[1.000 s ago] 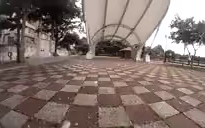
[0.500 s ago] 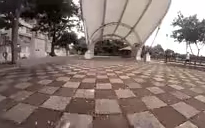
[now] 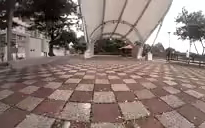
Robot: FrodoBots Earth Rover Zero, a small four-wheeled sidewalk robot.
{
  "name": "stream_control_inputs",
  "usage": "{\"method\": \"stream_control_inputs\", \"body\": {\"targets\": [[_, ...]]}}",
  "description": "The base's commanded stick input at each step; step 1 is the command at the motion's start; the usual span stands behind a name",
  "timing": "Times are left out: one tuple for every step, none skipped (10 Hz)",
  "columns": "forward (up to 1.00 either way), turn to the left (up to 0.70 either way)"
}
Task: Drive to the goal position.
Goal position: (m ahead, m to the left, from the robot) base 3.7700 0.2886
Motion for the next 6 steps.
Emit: {"method": "stream_control_inputs", "body": {"targets": [[1.0,0.0],[1.0,0.0],[1.0,0.0],[1.0,0.0],[1.0,0.0],[1.0,0.0]]}}
